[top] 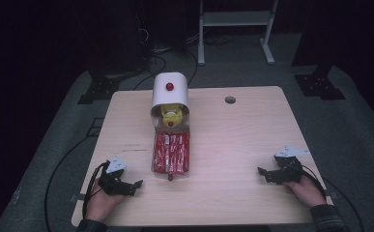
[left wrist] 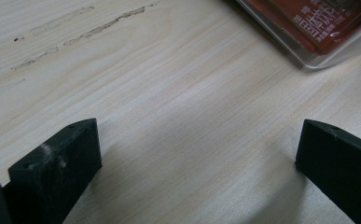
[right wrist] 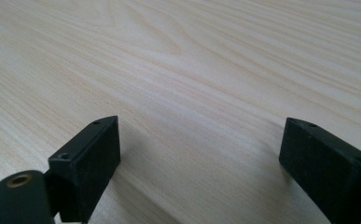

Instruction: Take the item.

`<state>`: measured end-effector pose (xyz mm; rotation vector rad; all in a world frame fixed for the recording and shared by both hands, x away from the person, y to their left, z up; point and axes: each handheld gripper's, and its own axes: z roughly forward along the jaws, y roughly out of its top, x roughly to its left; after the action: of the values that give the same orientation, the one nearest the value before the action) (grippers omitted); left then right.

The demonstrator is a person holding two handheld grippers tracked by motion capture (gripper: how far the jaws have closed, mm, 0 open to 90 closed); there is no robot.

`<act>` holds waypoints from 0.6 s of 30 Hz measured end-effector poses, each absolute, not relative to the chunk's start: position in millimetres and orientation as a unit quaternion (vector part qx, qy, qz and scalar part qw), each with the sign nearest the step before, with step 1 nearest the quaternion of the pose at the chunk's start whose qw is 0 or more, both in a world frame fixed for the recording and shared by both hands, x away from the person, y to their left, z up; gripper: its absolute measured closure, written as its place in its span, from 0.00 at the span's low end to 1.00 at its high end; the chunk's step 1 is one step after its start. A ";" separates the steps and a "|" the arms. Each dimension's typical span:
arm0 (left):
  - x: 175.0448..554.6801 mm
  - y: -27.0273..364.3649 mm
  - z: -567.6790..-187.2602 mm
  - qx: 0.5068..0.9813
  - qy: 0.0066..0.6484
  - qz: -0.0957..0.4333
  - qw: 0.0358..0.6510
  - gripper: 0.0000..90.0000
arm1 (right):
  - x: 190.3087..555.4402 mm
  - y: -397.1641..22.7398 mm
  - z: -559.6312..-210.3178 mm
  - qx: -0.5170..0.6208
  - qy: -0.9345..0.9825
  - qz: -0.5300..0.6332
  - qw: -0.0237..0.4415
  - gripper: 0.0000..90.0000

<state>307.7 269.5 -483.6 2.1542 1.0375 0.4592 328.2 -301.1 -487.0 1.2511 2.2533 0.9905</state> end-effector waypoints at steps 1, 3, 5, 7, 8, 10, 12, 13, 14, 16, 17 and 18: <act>307.7 269.4 -483.6 0.830 0.400 0.177 0.346 0.00 | 328.2 -301.1 -487.0 0.445 0.801 0.352 0.189 0.13; 307.7 269.2 -483.5 0.830 0.401 0.177 0.346 0.00 | 328.2 -301.1 -487.0 0.445 0.801 0.352 0.189 0.13; 307.6 269.0 -483.5 0.829 0.402 0.177 0.345 0.00 | 328.2 -301.1 -487.0 0.445 0.801 0.352 0.189 0.13; 307.7 269.0 -483.5 0.829 0.402 0.178 0.345 0.00 | 328.2 -301.0 -487.0 0.445 0.801 0.352 0.189 0.13; 307.6 268.9 -483.4 0.829 0.403 0.178 0.345 0.00 | 328.2 -301.1 -487.0 0.445 0.801 0.352 0.189 0.13; 307.8 268.7 -483.0 0.830 0.403 0.176 0.343 0.00 | 328.2 -301.0 -487.0 0.445 0.801 0.352 0.189 0.13; 308.4 268.4 -482.6 0.830 0.404 0.176 0.341 0.00 | 328.2 -301.1 -487.0 0.445 0.801 0.352 0.189 0.13; 308.6 268.1 -482.4 0.831 0.404 0.176 0.340 0.00 | 328.2 -301.1 -487.0 0.445 0.801 0.352 0.189 0.13; 308.8 268.1 -482.3 0.831 0.404 0.176 0.339 0.00 | 328.2 -301.1 -487.0 0.445 0.801 0.352 0.189 0.13; 309.3 268.6 -481.8 0.832 0.405 0.175 0.338 0.00 | 328.2 -301.1 -487.0 0.445 0.801 0.352 0.189 0.13; 309.6 268.9 -481.7 0.831 0.406 0.175 0.338 0.00 | 328.2 -301.1 -487.0 0.445 0.801 0.352 0.189 0.13; 309.8 269.4 -481.4 0.829 0.408 0.175 0.339 0.00 | 328.2 -301.1 -487.0 0.445 0.801 0.352 0.189 0.13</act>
<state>309.8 269.4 -481.4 2.1597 1.0619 0.4555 328.2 -301.1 -487.0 1.2508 2.2535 0.9901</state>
